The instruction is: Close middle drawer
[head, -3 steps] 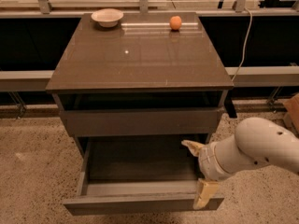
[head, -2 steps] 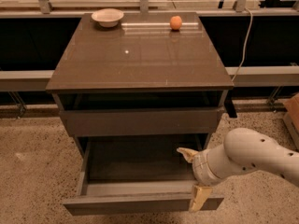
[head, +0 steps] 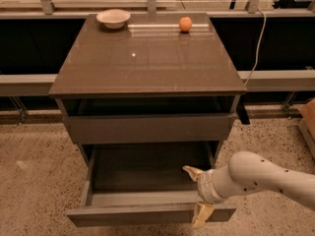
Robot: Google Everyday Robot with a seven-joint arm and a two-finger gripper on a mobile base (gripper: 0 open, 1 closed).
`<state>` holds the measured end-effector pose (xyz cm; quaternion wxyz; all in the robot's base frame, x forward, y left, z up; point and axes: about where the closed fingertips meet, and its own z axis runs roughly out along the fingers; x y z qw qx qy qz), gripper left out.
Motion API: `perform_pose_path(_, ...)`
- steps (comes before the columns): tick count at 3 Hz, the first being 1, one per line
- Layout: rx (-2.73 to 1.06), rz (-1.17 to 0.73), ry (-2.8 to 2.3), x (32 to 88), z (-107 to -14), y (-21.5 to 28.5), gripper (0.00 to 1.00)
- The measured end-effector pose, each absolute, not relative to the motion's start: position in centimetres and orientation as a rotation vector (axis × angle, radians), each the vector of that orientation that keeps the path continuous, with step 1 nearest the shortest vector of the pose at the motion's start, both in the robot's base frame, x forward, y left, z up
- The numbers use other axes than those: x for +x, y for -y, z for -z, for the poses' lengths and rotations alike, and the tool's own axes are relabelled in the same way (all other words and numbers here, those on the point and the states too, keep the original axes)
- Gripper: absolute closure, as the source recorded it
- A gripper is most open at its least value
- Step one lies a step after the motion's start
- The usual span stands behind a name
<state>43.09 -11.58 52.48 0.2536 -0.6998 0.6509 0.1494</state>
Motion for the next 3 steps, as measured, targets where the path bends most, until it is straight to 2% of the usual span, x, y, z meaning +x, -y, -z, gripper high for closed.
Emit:
perform_pose_path(2,-1.897,-0.415,-1.819,42.6,-47.7,11.1,0.02)
perform_pose_path(3,-1.909,-0.401,-1.838,42.9,-46.3,11.1,0.2)
